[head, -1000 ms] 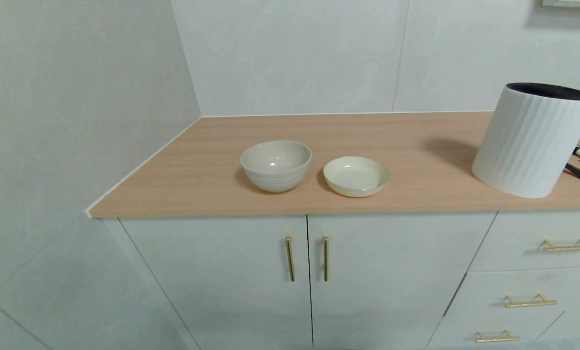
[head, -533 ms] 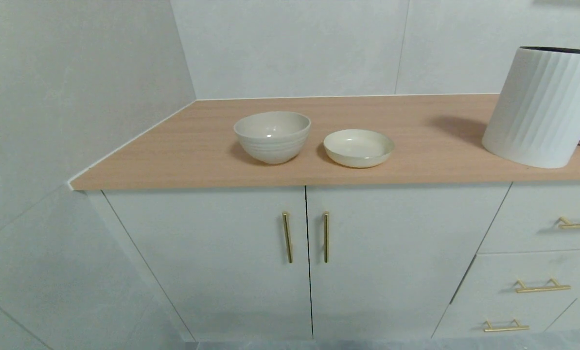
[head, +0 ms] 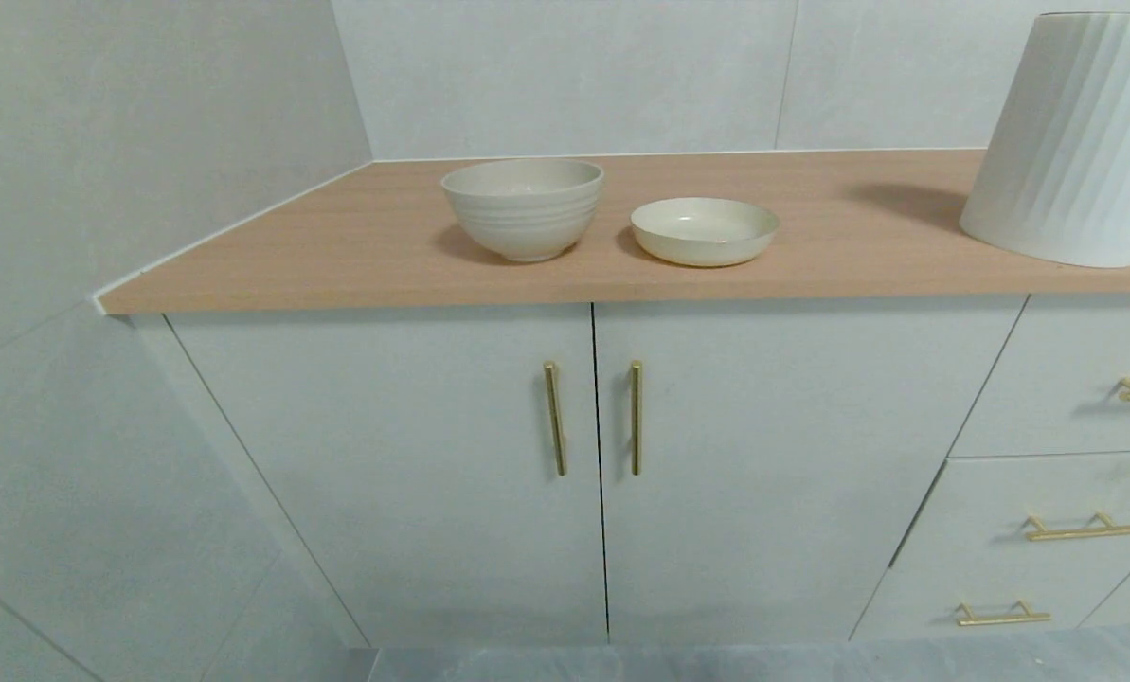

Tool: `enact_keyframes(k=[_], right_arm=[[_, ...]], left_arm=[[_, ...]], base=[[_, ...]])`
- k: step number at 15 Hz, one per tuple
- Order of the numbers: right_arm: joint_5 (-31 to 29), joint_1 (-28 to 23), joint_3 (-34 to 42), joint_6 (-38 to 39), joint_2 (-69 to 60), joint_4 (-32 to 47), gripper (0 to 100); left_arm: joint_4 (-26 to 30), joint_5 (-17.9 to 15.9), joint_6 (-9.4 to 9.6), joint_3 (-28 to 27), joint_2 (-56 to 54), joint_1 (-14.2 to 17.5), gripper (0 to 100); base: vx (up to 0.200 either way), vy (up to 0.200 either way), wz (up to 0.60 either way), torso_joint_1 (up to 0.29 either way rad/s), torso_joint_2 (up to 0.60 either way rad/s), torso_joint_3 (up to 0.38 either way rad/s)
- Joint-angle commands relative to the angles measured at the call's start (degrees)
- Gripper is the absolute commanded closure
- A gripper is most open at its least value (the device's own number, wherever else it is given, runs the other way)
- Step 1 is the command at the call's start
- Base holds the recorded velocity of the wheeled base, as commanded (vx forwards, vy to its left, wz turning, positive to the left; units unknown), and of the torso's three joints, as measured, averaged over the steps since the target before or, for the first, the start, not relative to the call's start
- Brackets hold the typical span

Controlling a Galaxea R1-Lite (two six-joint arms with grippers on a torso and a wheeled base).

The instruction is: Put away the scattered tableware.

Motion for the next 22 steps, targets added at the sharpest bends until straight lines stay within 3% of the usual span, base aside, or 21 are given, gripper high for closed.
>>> enact_keyframes(k=[1,5,8,22], right_arm=[[-0.05,0.0,0.0,-0.04,0.0,-0.04,0],[-0.05,0.0,0.0,-0.04,0.0,-0.04,0],[-0.05,0.0,0.0,-0.04,0.0,-0.04,0],[-0.05,0.0,0.0,0.05,0.0,-0.04,0]], left_arm=[[-0.01,0.06,-0.02,0.0,0.0,0.04,0],[-0.01,0.06,-0.11,0.0,0.0,0.04,0],[-0.01,0.06,-0.11,0.0,0.0,0.04,0],[-0.01,-0.03,-0.11,0.0,0.0,0.04,0]], base=[[0.0,0.0,0.0,-0.017,0.06,0.036],[0.0,0.0,0.0,0.0,0.0,0.0],[0.0,0.2,0.0,-0.004,0.0,0.001],[0.0,0.0,0.0,0.0,0.0,0.0]])
